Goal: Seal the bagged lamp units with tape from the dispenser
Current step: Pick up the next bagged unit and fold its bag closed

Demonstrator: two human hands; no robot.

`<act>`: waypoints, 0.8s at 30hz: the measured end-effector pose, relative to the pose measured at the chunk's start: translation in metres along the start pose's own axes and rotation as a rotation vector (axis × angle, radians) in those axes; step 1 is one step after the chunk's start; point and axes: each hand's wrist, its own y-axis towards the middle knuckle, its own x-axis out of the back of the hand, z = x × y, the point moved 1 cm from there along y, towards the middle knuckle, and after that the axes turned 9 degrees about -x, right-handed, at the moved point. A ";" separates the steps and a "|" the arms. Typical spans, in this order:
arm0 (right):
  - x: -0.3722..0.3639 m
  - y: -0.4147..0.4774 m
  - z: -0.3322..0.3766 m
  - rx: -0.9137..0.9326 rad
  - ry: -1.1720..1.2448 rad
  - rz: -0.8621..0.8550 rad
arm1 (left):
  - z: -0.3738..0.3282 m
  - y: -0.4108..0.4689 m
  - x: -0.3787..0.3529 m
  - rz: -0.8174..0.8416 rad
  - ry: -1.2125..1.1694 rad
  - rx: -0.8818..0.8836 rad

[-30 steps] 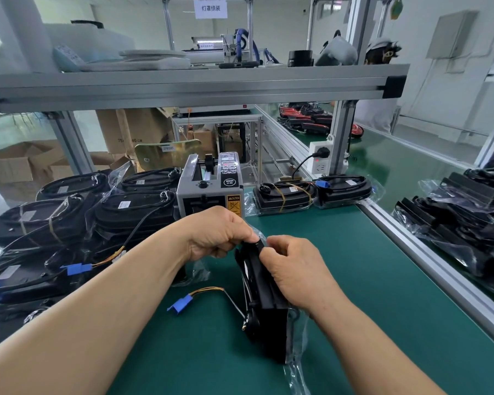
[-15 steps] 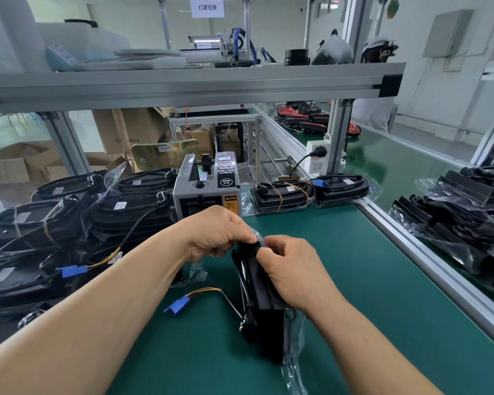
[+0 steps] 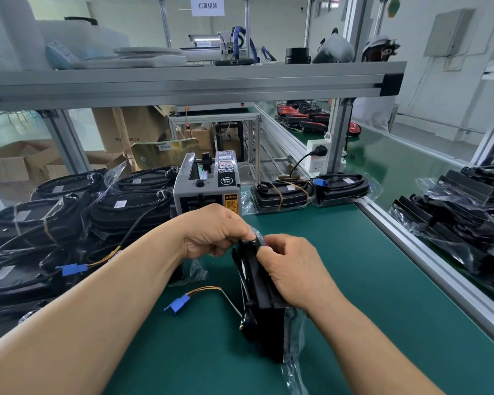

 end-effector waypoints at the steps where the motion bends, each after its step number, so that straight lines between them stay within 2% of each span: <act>1: 0.000 0.000 0.000 0.003 -0.005 -0.003 | 0.000 0.000 -0.001 -0.007 0.018 -0.001; 17: 0.001 -0.001 0.001 -0.020 -0.001 -0.003 | 0.002 0.001 -0.005 -0.067 0.023 -0.033; 24: 0.000 -0.001 0.000 -0.018 -0.002 0.007 | 0.008 0.000 -0.010 -0.202 0.059 -0.070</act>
